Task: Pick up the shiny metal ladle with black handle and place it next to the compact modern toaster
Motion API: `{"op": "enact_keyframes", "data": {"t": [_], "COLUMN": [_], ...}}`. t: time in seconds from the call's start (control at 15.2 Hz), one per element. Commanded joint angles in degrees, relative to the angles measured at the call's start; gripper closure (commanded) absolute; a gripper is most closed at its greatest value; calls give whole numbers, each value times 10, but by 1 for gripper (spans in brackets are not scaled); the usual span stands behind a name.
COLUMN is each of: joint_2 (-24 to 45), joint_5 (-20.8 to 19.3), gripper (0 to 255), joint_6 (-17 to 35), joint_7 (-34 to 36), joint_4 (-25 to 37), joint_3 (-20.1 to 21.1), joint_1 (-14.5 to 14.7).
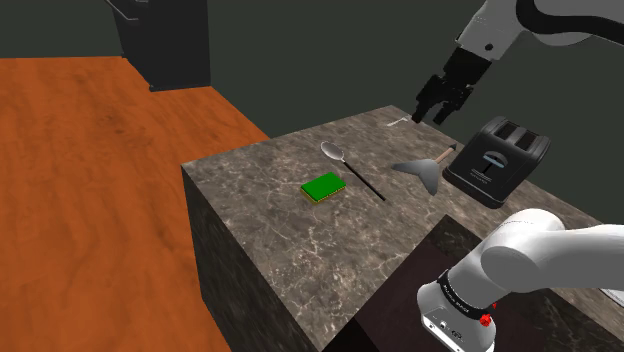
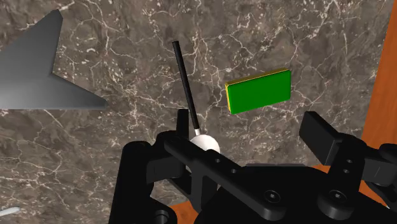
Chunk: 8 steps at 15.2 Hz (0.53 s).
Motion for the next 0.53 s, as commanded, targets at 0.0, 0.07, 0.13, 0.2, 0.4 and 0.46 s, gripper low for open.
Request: {"op": "enact_keyframes", "data": {"t": [0.0, 0.07, 0.13, 0.2, 0.4, 0.46], "joint_2": [0, 13, 27, 41, 87, 103], "joint_5": [0, -4, -8, -12, -25, -30], "gripper": [0, 0, 0, 0, 0, 0], "joint_6": [0, 15, 31, 46, 93, 108], "joint_7": [0, -5, -10, -15, -28, -32], "joint_4": [0, -7, -14, -20, -33, -37], "joint_3": [0, 2, 5, 7, 15, 17], "joint_1": [0, 1, 2, 3, 6, 6]}}
